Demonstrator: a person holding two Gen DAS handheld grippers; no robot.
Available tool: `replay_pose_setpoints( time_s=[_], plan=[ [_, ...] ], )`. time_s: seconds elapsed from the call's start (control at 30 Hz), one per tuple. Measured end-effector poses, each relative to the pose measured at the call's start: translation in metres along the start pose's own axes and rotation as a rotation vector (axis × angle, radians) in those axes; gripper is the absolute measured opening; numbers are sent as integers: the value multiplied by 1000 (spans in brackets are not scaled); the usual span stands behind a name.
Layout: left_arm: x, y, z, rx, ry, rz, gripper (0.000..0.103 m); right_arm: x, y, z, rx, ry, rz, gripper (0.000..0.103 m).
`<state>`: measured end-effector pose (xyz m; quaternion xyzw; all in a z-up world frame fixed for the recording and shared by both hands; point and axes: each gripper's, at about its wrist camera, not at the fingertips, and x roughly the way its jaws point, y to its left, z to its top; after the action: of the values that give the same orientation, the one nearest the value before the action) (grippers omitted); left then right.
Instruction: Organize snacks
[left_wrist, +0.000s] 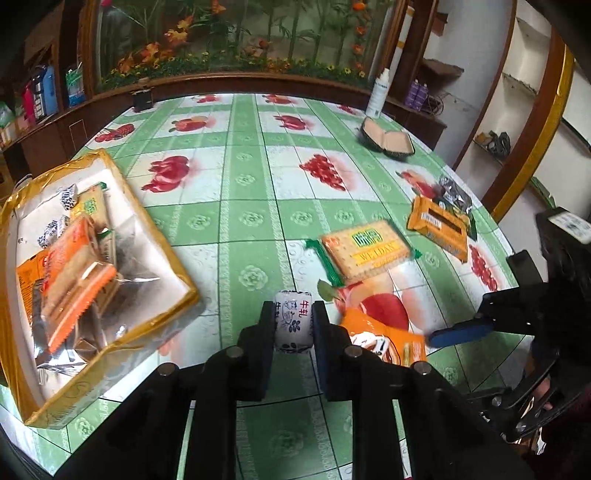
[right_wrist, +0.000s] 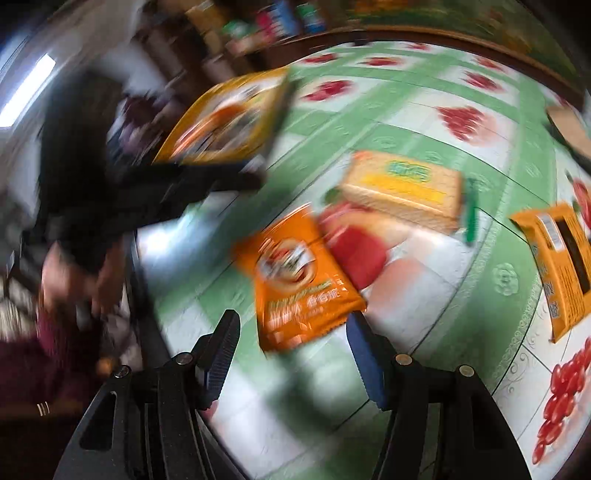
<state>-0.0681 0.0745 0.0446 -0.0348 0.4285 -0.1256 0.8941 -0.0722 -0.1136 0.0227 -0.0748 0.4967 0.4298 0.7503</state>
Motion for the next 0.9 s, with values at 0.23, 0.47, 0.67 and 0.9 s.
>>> replay_pose_setpoints(
  time_s=[0.23, 0.47, 0.67, 0.9],
  plan=[
    [-6, 5, -2, -20, -13, -3, 19, 5, 6, 17, -34, -41, -70, 69],
    [-9, 8, -2, -28, -22, -4, 19, 35, 31, 22, -127, -11, -191, 69],
    [-11, 9, -1, -31, -33, -15, 19, 31, 33, 19, -137, -42, -249, 47],
    [-15, 9, -1, -34, -47, -16, 19, 13, 23, 28, -33, -118, -242, 46]
  ],
)
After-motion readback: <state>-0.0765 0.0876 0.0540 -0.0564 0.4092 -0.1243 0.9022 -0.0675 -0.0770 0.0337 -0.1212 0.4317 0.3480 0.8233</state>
